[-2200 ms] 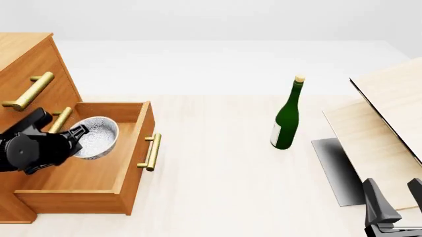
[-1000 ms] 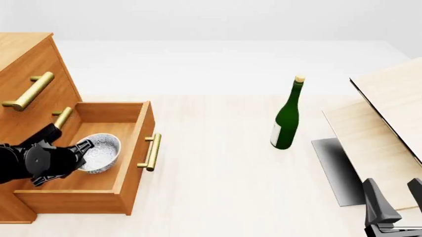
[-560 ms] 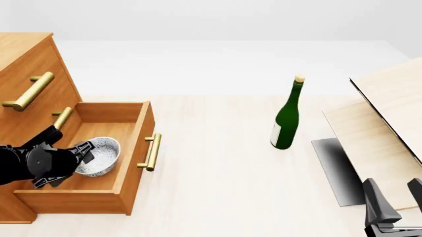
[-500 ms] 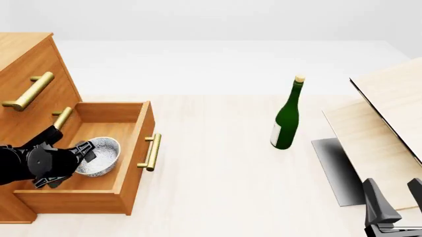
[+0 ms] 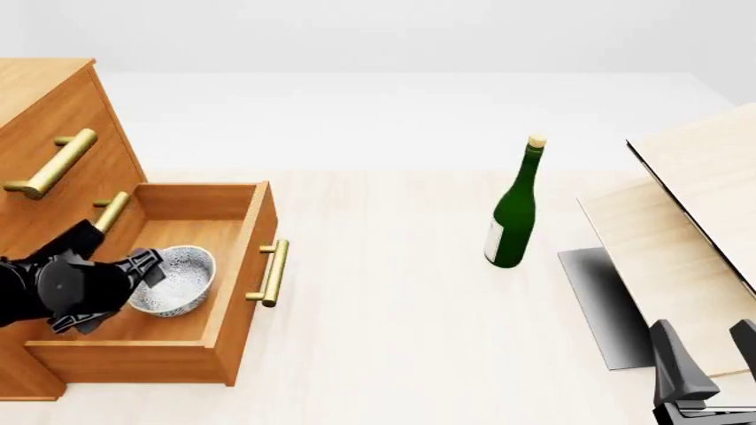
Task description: Put the bowl in the bottom drawer of the cabinet and close it.
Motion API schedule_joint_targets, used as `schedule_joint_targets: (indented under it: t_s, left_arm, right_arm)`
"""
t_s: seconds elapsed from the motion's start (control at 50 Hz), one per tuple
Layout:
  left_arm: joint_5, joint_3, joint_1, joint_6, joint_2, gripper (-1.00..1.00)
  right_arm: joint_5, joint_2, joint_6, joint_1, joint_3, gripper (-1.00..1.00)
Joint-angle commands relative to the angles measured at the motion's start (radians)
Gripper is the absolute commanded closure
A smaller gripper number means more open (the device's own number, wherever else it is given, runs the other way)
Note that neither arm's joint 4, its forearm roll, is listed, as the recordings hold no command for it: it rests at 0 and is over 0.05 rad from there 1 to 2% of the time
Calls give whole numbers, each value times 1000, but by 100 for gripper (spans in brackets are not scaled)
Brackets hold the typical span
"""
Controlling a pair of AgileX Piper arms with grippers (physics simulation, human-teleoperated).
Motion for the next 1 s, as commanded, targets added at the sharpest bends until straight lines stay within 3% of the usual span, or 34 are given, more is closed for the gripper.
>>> schedule_joint_targets:
  t_s: [0.02,0.36,0.56,0.66,0.98,1.0]
  left_arm:
    - [3,19,16,11,-18,-100]
    - [95,36,-113,-20,-201,-100]
    - [191,2,-105,46,-288,-100]
    - [238,7,-170,23,-364,-100]
    - [382,-36,-282,96,-486,-100]
    - [383,-26,-290,104,-704,-100]
  right_arm:
    - [0,0,0,0,0,-100]
    - [0,0,0,0,0,-100]
    - [0,0,0,0,0,-100]
    - [0,0,0,0,0,-100]
    - [0,0,0,0,0,-100]
    - [0,0,0,0,0,-100]
